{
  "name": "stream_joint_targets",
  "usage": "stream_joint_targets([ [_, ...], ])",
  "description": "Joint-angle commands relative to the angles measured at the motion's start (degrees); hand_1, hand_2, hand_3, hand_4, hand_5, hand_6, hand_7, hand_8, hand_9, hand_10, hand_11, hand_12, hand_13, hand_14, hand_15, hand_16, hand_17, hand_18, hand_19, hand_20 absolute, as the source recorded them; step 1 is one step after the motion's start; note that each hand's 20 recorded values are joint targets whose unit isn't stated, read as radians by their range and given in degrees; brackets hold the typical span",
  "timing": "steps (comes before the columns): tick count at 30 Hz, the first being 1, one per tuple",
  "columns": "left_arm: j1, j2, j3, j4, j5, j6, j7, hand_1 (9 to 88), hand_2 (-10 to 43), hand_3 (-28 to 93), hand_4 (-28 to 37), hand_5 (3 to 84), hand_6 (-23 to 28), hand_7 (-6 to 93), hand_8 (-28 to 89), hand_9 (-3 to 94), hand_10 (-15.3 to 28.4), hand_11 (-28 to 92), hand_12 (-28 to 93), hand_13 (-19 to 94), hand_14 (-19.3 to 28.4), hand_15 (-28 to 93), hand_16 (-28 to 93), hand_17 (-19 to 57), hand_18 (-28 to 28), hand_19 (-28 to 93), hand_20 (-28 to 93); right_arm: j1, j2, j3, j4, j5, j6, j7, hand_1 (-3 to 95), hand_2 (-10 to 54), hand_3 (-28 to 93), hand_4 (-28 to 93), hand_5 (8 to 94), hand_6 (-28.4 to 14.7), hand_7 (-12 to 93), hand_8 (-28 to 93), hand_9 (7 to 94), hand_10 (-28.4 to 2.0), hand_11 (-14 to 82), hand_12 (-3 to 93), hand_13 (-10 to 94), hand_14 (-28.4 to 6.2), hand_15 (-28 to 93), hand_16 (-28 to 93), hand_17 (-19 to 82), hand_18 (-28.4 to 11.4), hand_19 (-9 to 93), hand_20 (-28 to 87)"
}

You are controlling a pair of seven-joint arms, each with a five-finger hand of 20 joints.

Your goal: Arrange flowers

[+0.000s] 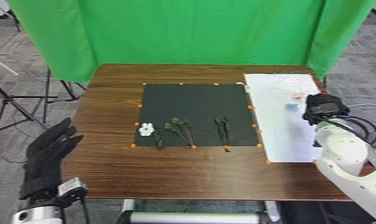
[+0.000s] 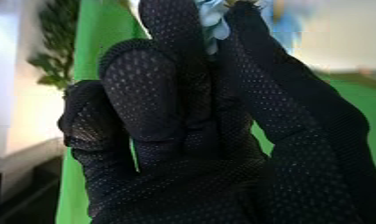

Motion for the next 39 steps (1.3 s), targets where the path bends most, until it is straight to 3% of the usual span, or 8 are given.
stream_joint_targets([
  [1, 1.3, -0.35, -0.95, -0.67, 0.45, -0.2, -0.55, 27.0, 4.9, 84, -16.5, 38.0, 9.5, 16.5, -11, 31.0, 18.9, 36, 5, 23, 26.8, 65, -18, -9.3, 21.7, 61, 4, 3.2, -1.0, -1.1, -6.6, -2.7, 2.0, -4.6, 51.0, -3.1, 74, -28, 77.8, -0.1, 28, 1, 83.2, -9.3, 29.2, 28.8, 78, -4.6, 66, 18, 50, -17.0, 93, 23],
  [13, 1.6, -1.14, -1.62, -0.79, 1.38, -0.59, -1.42, 27.0, 4.9, 85, -16.5, 37.9, 9.6, 16.4, -11, 31.0, 19.0, 36, 5, 23, 26.8, 65, -18, -9.2, 21.7, 61, 4, 12.6, -9.8, -10.6, -10.6, -4.8, 1.6, -12.3, 51.0, -3.4, 75, -28, 78.3, -0.3, 27, 2, 83.7, -9.2, 28.9, 29.6, 78, -4.6, 66, 19, 50, -17.1, 93, 24],
  [15, 1.4, -1.05, -1.45, -0.72, 1.02, -0.56, -1.2, 27.1, 4.9, 84, -16.6, 37.9, 9.6, 16.4, -11, 31.0, 19.0, 36, 5, 23, 26.7, 65, -18, -9.3, 21.6, 61, 4, 14.3, -11.2, -13.0, -10.5, -4.7, 1.9, -12.5, 51.1, -3.4, 75, -28, 78.4, -0.3, 26, 2, 83.7, -9.2, 28.9, 29.6, 78, -4.7, 66, 19, 50, -17.1, 93, 24],
  [17, 1.5, -1.46, -1.67, -0.75, 1.61, -0.71, -1.5, 27.2, 4.9, 84, -16.7, 38.0, 9.6, 16.4, -11, 31.0, 19.0, 36, 5, 23, 26.7, 65, -18, -9.3, 21.7, 61, 4, 14.9, -13.4, -14.2, -10.2, -4.7, 1.5, -13.3, 51.1, -3.4, 75, -28, 78.4, -0.4, 26, 3, 83.7, -9.3, 29.0, 29.7, 78, -4.7, 66, 19, 50, -17.1, 93, 24],
  [24, 1.1, -0.82, -1.72, -0.48, 1.24, -0.85, -1.24, 27.1, 5.0, 84, -16.6, 38.0, 9.7, 16.3, -11, 31.0, 18.9, 36, 5, 23, 26.7, 65, -18, -9.3, 21.7, 61, 4, 18.0, -19.7, -21.0, -8.4, -5.3, 1.7, -14.4, 51.2, -3.4, 75, -28, 78.5, -0.3, 26, 3, 83.6, -9.4, 29.1, 29.8, 78, -4.6, 66, 19, 50, -17.2, 93, 24],
  [27, 0.5, -1.19, -1.68, -0.25, 1.85, -1.34, -1.63, 27.1, 4.9, 84, -16.7, 38.0, 9.7, 16.2, -11, 31.0, 19.0, 36, 5, 23, 26.8, 65, -18, -9.3, 21.7, 61, 4, 17.2, -23.2, -21.9, -7.5, -7.8, 1.3, -16.5, 51.2, -3.4, 75, -28, 78.6, -0.3, 26, 3, 83.6, -9.4, 29.2, 29.8, 78, -4.6, 66, 19, 50, -17.2, 93, 24],
  [32, -0.9, -2.4, -1.82, 0.18, 3.71, -2.86, -3.48, 27.1, 4.9, 84, -16.6, 38.0, 9.6, 16.2, -11, 31.0, 18.9, 36, 5, 23, 26.8, 65, -18, -9.3, 21.7, 61, 4, 16.8, -27.0, -23.4, -6.0, -10.4, 0.3, -18.4, 51.0, -3.4, 75, -28, 78.5, -0.3, 26, 3, 83.6, -9.4, 29.4, 29.7, 78, -4.6, 66, 19, 49, -17.2, 93, 24],
  [39, -1.8, -2.97, -1.89, 0.65, 4.58, -3.9, -4.22, 27.0, 4.9, 85, -16.5, 38.1, 9.6, 16.2, -11, 31.0, 18.9, 36, 5, 23, 26.8, 65, -18, -9.3, 21.7, 61, 4, 17.0, -31.2, -24.3, -3.8, -11.8, -1.1, -19.6, 50.8, -3.4, 75, -28, 78.5, -0.1, 26, 3, 83.5, -9.5, 29.6, 29.7, 78, -4.5, 66, 19, 49, -17.2, 93, 24],
])
